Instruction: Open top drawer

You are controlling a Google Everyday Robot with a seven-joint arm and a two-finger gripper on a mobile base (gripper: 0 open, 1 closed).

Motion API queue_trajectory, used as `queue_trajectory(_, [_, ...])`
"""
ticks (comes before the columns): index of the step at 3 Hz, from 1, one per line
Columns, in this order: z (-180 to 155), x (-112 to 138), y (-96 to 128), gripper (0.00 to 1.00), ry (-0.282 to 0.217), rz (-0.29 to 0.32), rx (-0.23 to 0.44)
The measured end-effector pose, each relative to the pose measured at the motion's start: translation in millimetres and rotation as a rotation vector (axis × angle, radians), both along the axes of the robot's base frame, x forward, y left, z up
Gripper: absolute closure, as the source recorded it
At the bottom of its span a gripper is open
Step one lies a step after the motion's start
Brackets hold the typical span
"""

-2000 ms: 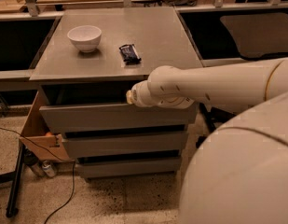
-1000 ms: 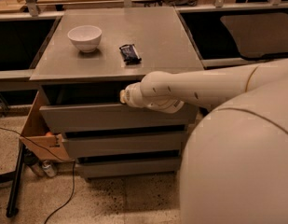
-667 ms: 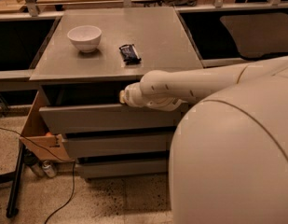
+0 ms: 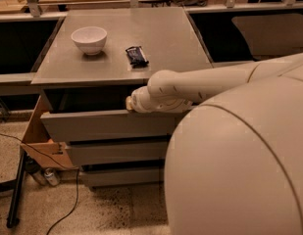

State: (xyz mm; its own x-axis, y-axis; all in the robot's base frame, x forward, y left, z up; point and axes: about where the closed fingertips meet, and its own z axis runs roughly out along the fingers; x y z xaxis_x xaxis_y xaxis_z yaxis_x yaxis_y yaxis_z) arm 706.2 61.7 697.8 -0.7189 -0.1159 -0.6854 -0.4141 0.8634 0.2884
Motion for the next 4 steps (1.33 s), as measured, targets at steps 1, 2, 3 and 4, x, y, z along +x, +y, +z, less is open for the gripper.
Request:
queue_trajectory(1, [-3,-26,-9,1.0,0.088,0.083,-0.075])
queue_trajectory(2, [-6,-43,-11,1.0,0.153,0.139,-0.127])
queue_trajectory(3, [-5,-60,-11,1.0,0.204,0.19,-0.181])
queue_trajectory(4, [-9,-75,-7,1.0,0.285,0.271,-0.271])
